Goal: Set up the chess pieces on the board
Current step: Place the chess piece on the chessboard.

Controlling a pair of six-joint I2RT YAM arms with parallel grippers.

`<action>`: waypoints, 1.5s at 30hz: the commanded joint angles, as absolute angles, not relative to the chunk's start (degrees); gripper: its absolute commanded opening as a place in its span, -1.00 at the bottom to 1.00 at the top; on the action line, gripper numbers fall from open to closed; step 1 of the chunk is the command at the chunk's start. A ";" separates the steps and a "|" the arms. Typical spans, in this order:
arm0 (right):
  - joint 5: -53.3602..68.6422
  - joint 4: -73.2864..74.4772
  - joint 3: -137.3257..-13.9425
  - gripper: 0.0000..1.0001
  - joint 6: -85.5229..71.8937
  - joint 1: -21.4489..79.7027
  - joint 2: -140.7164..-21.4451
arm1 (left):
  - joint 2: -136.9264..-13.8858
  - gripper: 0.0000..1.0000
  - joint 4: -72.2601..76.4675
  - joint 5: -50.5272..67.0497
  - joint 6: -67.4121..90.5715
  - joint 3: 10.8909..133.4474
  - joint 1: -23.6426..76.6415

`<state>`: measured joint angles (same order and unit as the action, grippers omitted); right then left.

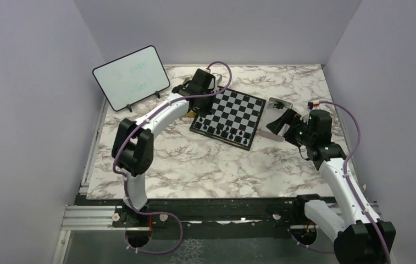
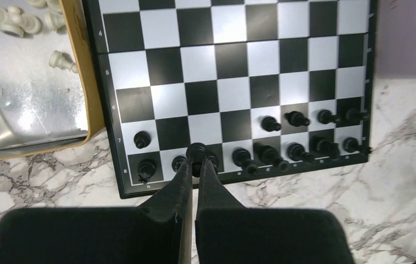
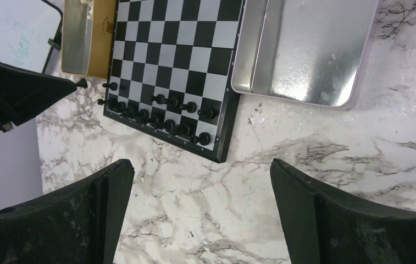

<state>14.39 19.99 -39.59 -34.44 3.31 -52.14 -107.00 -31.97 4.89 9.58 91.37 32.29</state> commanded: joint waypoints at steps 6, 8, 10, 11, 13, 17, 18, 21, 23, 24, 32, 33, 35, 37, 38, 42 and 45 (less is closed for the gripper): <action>14.95 20.10 -40.05 1.00 -33.30 3.43 -53.18 | -113.91 -1.00 -37.58 1.86 4.98 95.37 31.73; 15.05 19.92 -40.15 1.00 -33.52 3.49 -53.39 | -114.99 -1.00 -37.49 1.84 4.77 95.75 31.73; 15.05 19.88 -40.32 1.00 -33.55 3.43 -53.51 | -115.87 -1.00 -37.35 1.76 4.54 96.05 31.73; 14.98 19.93 -40.40 1.00 -33.55 3.46 -53.51 | -116.37 -1.00 -37.26 1.69 4.45 96.17 31.73; 14.79 19.96 -40.36 1.00 -33.52 3.43 -53.51 | -117.09 -1.00 -37.18 1.44 4.28 96.54 31.73; 14.68 19.93 -40.27 1.00 -33.59 3.43 -53.57 | -118.20 -1.00 -37.09 0.85 3.74 97.10 31.69; 14.74 19.88 -40.32 1.00 -33.61 3.41 -53.61 | -118.54 -1.00 -37.11 0.61 3.58 97.24 31.70; 14.76 19.78 -40.32 1.00 -33.66 3.42 -53.84 | -119.16 -1.00 -37.09 0.42 3.36 97.93 31.67; 14.62 19.56 -40.28 1.00 -33.65 3.40 -54.04 | -119.57 -1.00 -37.09 0.37 3.20 98.31 31.64; 14.62 19.48 -40.33 1.00 -33.64 3.42 -54.07 | -119.81 -1.00 -37.09 0.41 3.15 98.50 31.64; 14.50 18.86 -40.53 1.00 -33.49 3.43 -55.24 | -120.99 -1.00 -37.16 0.40 2.68 98.95 31.66; 14.46 18.75 -40.53 1.00 -33.44 3.43 -55.39 | -121.06 -1.00 -37.10 0.42 2.65 99.00 31.64; 14.50 18.56 -40.57 1.00 -33.48 3.43 -55.67 | -121.26 -1.00 -37.20 0.44 2.56 99.16 31.64; 14.50 18.54 -40.61 1.00 -33.41 3.45 -55.92 | -121.20 -1.00 -37.18 0.44 2.54 99.14 31.69; 14.55 18.40 -40.67 1.00 -33.32 3.43 -55.98 | -121.20 -1.00 -37.19 0.36 2.44 99.14 31.65; 14.37 18.28 -40.65 1.00 -33.20 3.43 -56.16 | -121.25 -0.92 -37.35 0.55 2.29 99.08 31.66; 14.45 18.02 -40.57 1.00 -33.18 3.44 -56.34 | -121.20 -0.92 -37.62 0.66 2.20 98.99 31.66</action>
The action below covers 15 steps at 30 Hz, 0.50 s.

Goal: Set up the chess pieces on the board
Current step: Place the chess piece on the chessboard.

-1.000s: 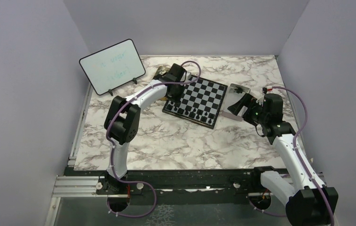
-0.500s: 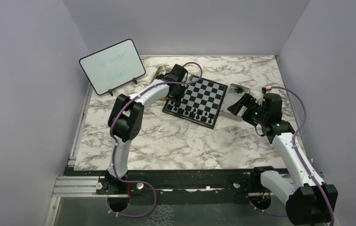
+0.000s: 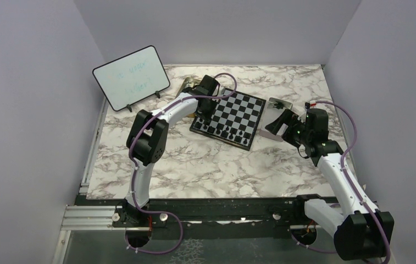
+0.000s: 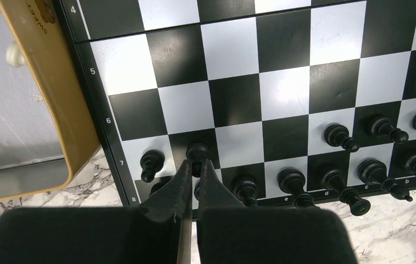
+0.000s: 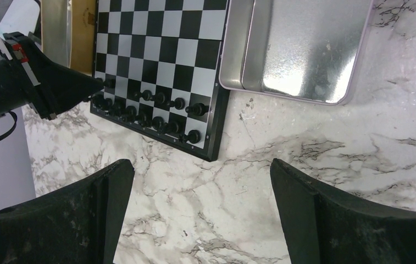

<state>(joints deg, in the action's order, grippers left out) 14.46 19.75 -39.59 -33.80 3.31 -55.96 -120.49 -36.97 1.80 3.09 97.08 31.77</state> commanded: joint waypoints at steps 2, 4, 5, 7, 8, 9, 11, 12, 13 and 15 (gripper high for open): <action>14.52 18.00 -40.54 1.00 -33.20 3.43 -56.50 | -121.20 -0.92 -37.83 0.79 2.09 99.01 31.68; 14.55 17.93 -40.55 1.00 -33.28 3.43 -56.63 | -121.25 -0.92 -38.02 0.79 2.03 99.17 31.66; 14.54 17.93 -40.53 1.00 -33.26 3.36 -56.60 | -121.28 -0.92 -38.16 0.75 2.02 99.25 31.70; 14.57 17.92 -40.54 1.00 -33.31 3.36 -56.54 | -121.30 -0.89 -38.45 0.69 1.94 99.44 31.70; 14.49 17.91 -40.50 1.00 -33.27 3.42 -56.50 | -121.30 -0.86 -38.58 0.66 1.93 99.53 31.66; 14.37 17.90 -40.37 1.00 -33.31 3.43 -56.43 | -121.29 -0.83 -38.74 0.62 1.89 99.66 31.66; 14.35 17.96 -40.29 1.00 -33.29 3.42 -56.38 | -121.31 -0.76 -38.86 0.59 1.78 99.82 31.71; 14.35 17.99 -40.30 1.00 -33.31 3.38 -56.35 | -121.35 -0.71 -38.92 0.59 1.76 99.96 31.66; 14.37 18.00 -40.30 1.00 -33.28 3.42 -56.36 | -121.25 -0.66 -38.98 0.55 1.71 100.06 31.70; 14.39 18.13 -40.34 1.00 -33.26 3.43 -56.34 | -121.08 -0.53 -39.05 0.65 1.67 100.25 31.69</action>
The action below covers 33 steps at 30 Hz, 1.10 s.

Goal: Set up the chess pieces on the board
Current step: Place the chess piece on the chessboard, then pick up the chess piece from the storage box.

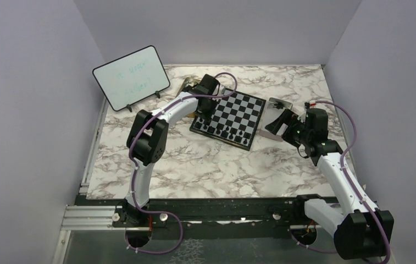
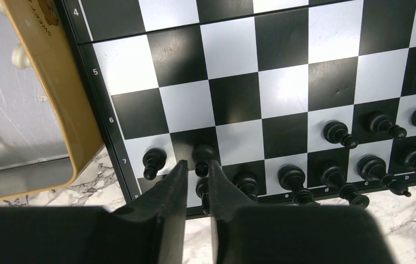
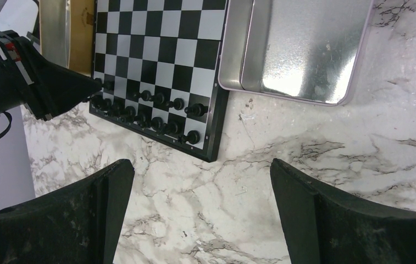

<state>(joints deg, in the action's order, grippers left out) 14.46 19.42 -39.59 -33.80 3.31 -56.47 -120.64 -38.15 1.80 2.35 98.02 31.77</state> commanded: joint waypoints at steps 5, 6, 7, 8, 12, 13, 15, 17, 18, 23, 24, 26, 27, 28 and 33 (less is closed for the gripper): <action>14.07 18.40 -40.17 1.00 -33.31 3.43 -55.92 | -120.37 -0.40 -39.01 1.47 1.58 101.13 31.73; 14.06 18.42 -40.32 1.00 -33.27 3.43 -55.87 | -120.22 -0.39 -39.07 1.45 1.65 101.32 31.68; 14.06 18.59 -40.38 1.00 -33.29 3.43 -55.82 | -120.09 -0.37 -39.05 1.41 1.67 101.49 31.67; 14.07 18.69 -40.36 1.00 -33.39 3.43 -55.77 | -119.88 -0.35 -39.07 1.41 1.71 101.55 31.72; 13.73 19.14 -40.63 1.00 -33.11 3.38 -55.40 | -118.46 -0.33 -39.02 1.23 1.99 101.71 31.70; 13.33 19.45 -40.77 1.00 -32.90 3.42 -55.31 | -117.94 -0.33 -39.03 1.19 2.02 101.69 31.73; 12.08 20.01 -41.04 1.00 -32.47 3.38 -55.10 | -117.10 -0.32 -39.04 1.23 1.94 101.70 31.73; 10.72 20.38 -41.28 1.00 -32.14 3.42 -54.90 | -116.47 -0.32 -39.02 1.00 1.85 101.61 31.68; 9.86 20.58 -41.44 1.00 -32.01 3.43 -54.73 | -115.95 -0.31 -39.03 0.89 1.92 101.28 31.71; 4.80 22.45 -42.78 1.00 -31.33 3.41 -55.16 | -111.91 -0.15 -38.24 1.23 2.57 99.38 31.72; 4.49 22.57 -43.14 1.00 -30.91 3.47 -55.39 | -110.70 -0.09 -37.95 1.45 2.71 98.76 31.69; 5.21 22.19 -43.54 1.00 -28.29 3.42 -56.16 | -108.05 -0.03 -37.12 2.53 2.48 97.40 31.71; 4.68 22.03 -43.71 1.00 -27.74 3.43 -56.69 | -106.78 -0.01 -36.93 3.13 2.27 96.78 31.68; 4.07 21.83 -43.90 1.00 -27.65 3.42 -57.32 | -105.33 0.03 -36.72 3.38 2.19 96.13 31.67; 3.41 17.30 -45.86 0.99 -24.61 3.43 -61.22 | -96.75 0.86 -35.14 5.41 2.70 90.42 31.71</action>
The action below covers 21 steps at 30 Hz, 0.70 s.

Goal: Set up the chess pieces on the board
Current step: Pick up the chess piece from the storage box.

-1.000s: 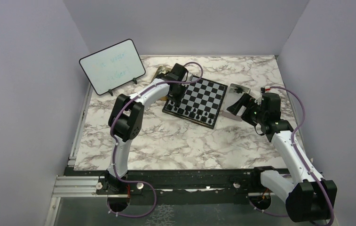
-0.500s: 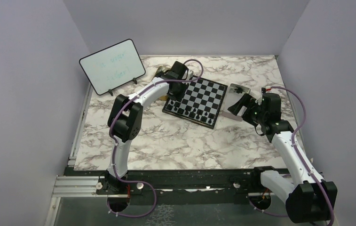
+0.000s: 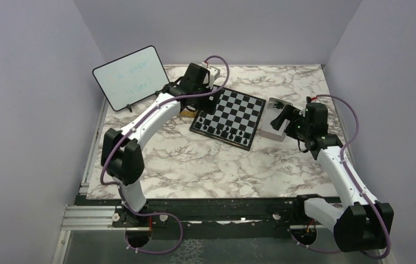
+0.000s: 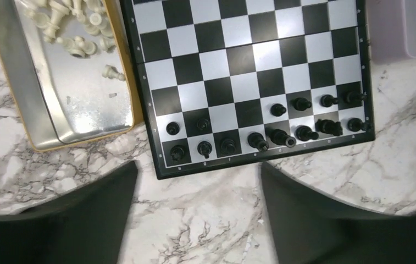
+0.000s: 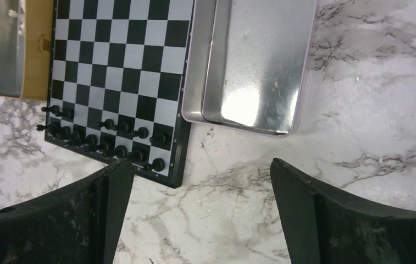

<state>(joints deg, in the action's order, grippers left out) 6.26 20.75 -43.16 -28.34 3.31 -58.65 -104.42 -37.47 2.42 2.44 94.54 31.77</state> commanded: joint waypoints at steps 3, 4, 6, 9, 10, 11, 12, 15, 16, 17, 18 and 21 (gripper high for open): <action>0.72 14.66 -47.43 0.84 -24.00 3.42 -64.16 | -90.83 0.98 -32.84 8.11 3.74 84.46 31.73; -0.90 13.72 -47.69 0.78 -24.74 3.43 -65.11 | -88.77 0.98 -31.89 8.90 4.04 82.20 31.73; -2.42 10.55 -47.87 0.63 -25.38 3.42 -67.01 | -84.64 0.98 -30.24 9.92 4.69 77.66 31.73; -3.30 4.71 -48.01 0.35 -20.32 3.38 -70.69 | -78.69 0.98 -28.29 9.55 4.58 70.97 31.73; -4.55 3.53 -48.46 0.31 -17.85 3.42 -72.25 | -76.76 0.98 -27.28 8.81 4.46 68.70 31.73; -5.71 2.35 -48.95 0.27 -15.49 3.38 -73.76 | -74.79 0.98 -26.38 8.01 4.30 66.53 31.73; -6.39 1.59 -49.60 0.23 -12.25 3.42 -75.62 | -73.01 0.98 -25.35 7.10 4.10 64.12 31.73; -3.98 0.57 -51.88 0.08 -2.39 3.42 -81.17 | -67.60 0.98 -21.63 4.71 4.15 57.11 31.64; -2.39 -1.17 -52.44 0.04 0.87 3.43 -82.80 | -65.96 0.98 -20.46 4.19 4.18 55.13 31.64; -1.46 -1.41 -53.35 0.00 3.45 3.43 -84.64 | -64.65 0.98 -19.64 3.17 4.42 53.26 31.64; -0.46 -1.33 -54.26 -0.02 5.75 3.43 -86.17 | -63.28 0.98 -19.11 2.13 4.69 51.78 31.65; 3.59 -1.44 -57.04 -0.04 11.84 3.42 -90.94 | -59.99 0.98 -17.98 0.42 4.64 48.17 31.72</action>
<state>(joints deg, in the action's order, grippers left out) -1.37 2.04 -53.30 -1.23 3.31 -86.48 -64.38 -23.55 4.56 4.03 51.99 31.77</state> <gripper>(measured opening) 0.483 0.989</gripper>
